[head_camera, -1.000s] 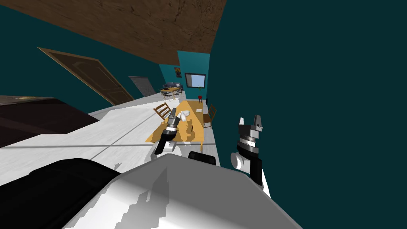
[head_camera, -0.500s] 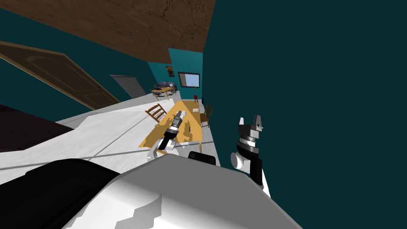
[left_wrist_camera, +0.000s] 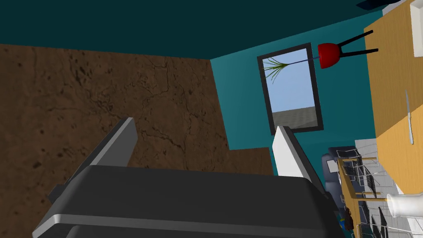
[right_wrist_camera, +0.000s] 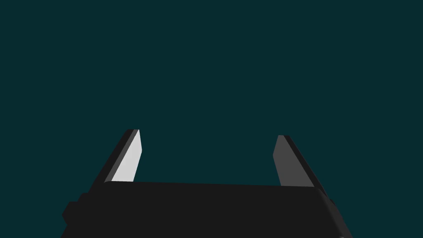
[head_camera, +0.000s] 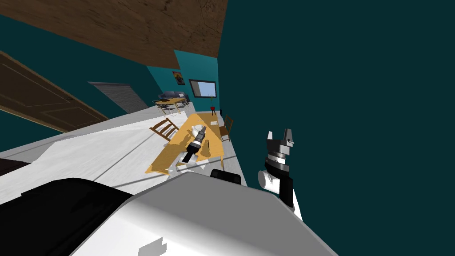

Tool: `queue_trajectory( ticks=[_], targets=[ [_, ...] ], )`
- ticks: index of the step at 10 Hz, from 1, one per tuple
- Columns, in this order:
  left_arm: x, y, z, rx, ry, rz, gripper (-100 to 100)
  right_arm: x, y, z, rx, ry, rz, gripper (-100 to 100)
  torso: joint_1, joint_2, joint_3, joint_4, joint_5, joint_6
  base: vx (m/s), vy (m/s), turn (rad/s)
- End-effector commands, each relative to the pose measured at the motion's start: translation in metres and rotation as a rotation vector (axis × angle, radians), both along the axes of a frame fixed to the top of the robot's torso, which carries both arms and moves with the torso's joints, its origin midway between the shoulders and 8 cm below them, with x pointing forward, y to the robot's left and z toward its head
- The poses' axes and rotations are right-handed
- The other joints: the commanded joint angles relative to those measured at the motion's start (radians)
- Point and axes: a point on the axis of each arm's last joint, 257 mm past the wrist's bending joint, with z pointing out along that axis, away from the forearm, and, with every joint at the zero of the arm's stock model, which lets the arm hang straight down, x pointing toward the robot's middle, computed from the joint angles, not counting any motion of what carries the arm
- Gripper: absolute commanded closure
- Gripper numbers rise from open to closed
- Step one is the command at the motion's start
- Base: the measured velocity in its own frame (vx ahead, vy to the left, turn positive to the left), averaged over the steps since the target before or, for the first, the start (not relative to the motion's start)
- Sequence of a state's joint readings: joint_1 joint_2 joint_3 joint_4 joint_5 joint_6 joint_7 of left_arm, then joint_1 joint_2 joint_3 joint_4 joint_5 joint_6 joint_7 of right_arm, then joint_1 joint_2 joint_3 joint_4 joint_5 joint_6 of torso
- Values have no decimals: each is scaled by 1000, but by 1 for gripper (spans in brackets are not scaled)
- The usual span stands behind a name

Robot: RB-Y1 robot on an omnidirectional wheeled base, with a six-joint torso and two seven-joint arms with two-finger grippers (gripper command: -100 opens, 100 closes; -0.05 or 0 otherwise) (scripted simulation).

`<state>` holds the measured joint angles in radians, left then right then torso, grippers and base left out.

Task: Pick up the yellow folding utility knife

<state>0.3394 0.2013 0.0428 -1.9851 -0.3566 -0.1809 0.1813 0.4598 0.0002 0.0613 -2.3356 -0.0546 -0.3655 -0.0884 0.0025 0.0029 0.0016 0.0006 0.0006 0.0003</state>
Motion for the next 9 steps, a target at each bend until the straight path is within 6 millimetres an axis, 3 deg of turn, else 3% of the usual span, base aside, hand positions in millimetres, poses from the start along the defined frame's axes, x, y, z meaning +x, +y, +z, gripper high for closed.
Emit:
queue_trajectory(
  ticks=[1, 5, 9],
  targets=[
    [5, 4, -16, 29, 39, 12, -100, 0, 0, 0, 0, 0, 0, 0, 0, 0, 0, 0, 0, 0, -38, 22, -106],
    [25, 31, -65, 140, 175, 72, -100, 0, 0, 0, 0, 0, 0, 0, -1, -1, 0, 0, 0, -1, -43, 12, -216],
    [35, 55, -98, 217, 266, 125, -100, 0, 0, 0, 0, 0, 0, 0, 0, -1, -1, 0, 0, 0, -39, 15, -193]
  ],
)
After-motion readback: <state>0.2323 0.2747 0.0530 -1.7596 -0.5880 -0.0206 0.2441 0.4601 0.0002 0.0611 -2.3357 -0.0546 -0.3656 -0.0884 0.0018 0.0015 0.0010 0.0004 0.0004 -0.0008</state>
